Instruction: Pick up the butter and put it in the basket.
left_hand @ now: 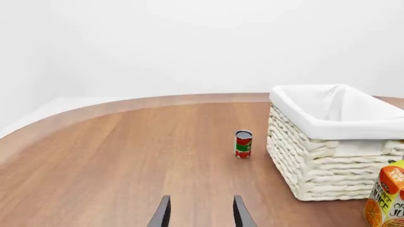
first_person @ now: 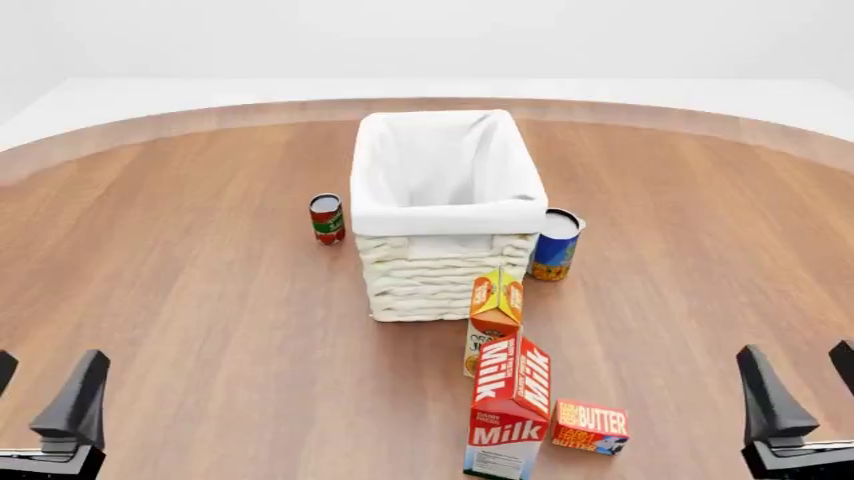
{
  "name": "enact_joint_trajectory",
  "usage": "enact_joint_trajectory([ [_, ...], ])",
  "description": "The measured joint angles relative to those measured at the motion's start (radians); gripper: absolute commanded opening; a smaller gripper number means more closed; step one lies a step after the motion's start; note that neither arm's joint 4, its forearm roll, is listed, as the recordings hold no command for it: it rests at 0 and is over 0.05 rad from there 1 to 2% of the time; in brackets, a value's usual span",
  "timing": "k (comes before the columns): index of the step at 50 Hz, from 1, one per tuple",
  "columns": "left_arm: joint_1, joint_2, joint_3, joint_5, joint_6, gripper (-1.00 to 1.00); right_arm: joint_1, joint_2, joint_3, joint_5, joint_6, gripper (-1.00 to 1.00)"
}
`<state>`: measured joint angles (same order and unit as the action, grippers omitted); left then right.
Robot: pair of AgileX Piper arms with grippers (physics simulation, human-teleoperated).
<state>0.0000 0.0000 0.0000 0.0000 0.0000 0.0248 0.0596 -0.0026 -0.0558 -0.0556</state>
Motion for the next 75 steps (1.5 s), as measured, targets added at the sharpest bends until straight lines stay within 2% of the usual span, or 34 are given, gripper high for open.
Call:
enact_joint_trajectory([
  [9, 0.0, 0.0, 0.0, 0.0, 0.0, 1.0, -0.004, -0.016, -0.025, 0.043, 0.017, 1.0],
  [17, 0.0, 0.0, 0.0, 0.0, 0.0, 1.0, 0.033, 0.009, -0.069, 0.088, -0.022, 1.0],
  [24, 0.0, 0.0, 0.0, 0.0, 0.0, 1.0, 0.112, 0.084, -0.131, 0.138, -0.124, 1.0],
  [34, 0.0, 0.0, 0.0, 0.0, 0.0, 1.0, 0.215, 0.201, -0.243, 0.236, -0.319, 1.0],
  [47, 0.0, 0.0, 0.0, 0.0, 0.0, 1.0, 0.211, 0.358, -0.324, 0.286, -0.597, 1.0],
  [52, 0.0, 0.0, 0.0, 0.0, 0.0, 1.0, 0.212, 0.409, -0.344, 0.306, -0.684, 1.0],
  [58, 0.0, 0.0, 0.0, 0.0, 0.0, 1.0, 0.236, 0.463, -0.361, 0.353, -0.749, 1.0],
  [63, 0.0, 0.0, 0.0, 0.0, 0.0, 1.0, 0.259, 0.498, -0.373, 0.393, -0.781, 1.0],
  [75, 0.0, 0.0, 0.0, 0.0, 0.0, 1.0, 0.344, 0.566, -0.395, 0.49, -0.799, 1.0],
])
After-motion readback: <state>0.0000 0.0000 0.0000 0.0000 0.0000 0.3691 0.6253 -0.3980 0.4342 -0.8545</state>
